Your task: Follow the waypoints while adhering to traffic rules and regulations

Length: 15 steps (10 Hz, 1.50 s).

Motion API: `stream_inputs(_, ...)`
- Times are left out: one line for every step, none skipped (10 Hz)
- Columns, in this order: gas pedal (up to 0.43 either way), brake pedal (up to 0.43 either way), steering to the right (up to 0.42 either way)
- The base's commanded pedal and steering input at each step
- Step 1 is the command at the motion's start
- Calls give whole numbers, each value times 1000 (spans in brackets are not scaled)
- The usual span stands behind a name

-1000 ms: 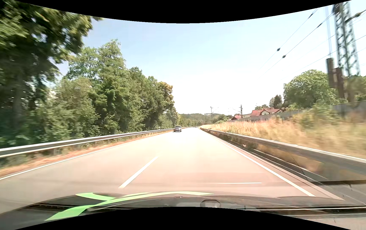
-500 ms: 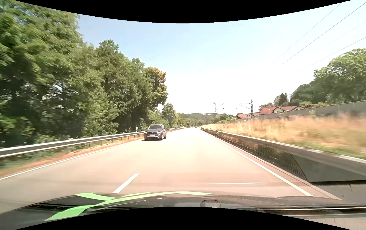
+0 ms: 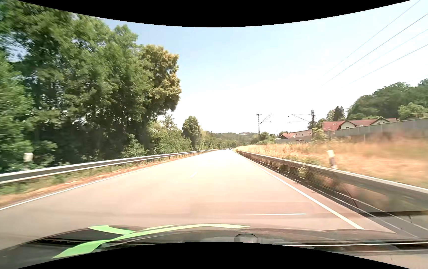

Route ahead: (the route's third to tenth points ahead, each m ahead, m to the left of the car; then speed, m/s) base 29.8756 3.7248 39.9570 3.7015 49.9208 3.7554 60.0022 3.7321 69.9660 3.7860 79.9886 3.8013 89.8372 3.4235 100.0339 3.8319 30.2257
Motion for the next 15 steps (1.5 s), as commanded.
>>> stream_inputs(319, 0, -2)
stream_inputs(299, 0, -2)
stream_inputs(268, 0, -2)
stream_inputs(248, 0, -3)
stream_inputs(248, 0, -3)
stream_inputs(248, 0, -3)
stream_inputs(248, 0, -3)
stream_inputs(240, 0, -3)
stream_inputs(228, 0, -3)
stream_inputs(228, 0, -3)
stream_inputs(228, 0, -3)
stream_inputs(228, 0, -3)
stream_inputs(228, 0, -3)
stream_inputs(220, 0, -3)
stream_inputs(220, 0, -3)
